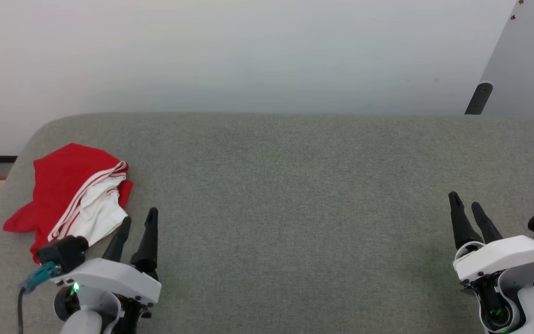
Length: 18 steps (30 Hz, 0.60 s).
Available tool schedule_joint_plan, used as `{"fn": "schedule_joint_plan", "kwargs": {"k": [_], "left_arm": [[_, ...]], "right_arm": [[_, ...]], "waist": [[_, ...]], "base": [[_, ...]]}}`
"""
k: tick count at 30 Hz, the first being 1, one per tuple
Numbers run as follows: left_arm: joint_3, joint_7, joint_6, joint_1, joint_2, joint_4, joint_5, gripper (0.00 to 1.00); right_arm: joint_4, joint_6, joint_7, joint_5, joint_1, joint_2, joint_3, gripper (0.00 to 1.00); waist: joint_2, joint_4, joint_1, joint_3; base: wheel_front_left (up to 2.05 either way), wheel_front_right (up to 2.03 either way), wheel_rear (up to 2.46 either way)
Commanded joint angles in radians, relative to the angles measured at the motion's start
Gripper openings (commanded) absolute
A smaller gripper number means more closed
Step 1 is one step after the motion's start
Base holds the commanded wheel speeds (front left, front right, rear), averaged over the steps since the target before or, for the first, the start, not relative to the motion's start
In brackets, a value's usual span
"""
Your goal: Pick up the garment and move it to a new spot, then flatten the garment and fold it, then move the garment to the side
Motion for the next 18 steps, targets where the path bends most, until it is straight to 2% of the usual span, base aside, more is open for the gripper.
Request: {"fn": "schedule_joint_plan", "kwargs": {"k": [1, 9, 18], "left_arm": [[-0.005, -0.010, -0.006, -0.026, 0.011, -0.009, 0.035, 1.00], [-0.013, -0.032, -0.011, -0.039, 0.021, -0.012, 0.144, 1.00], [-0.023, -0.055, -0.024, -0.049, 0.027, -0.001, 0.232, 1.00]], "right_arm": [[-0.005, 0.001, -0.007, -0.051, -0.036, -0.007, -0.003, 1.00], [-0.017, 0.001, -0.003, -0.235, -0.032, -0.003, -0.033, 1.00], [-0.042, 0.001, -0.008, -0.381, -0.022, 0.008, -0.060, 1.00]], "waist": [[0.0000, 0.000, 0.0000, 0.000], [0.0000, 0.002, 0.0000, 0.002], [0.0000, 0.006, 0.0000, 0.000]], "base": [[0.00, 0.00, 0.00], [0.00, 0.00, 0.00], [0.00, 0.00, 0.00]]}}
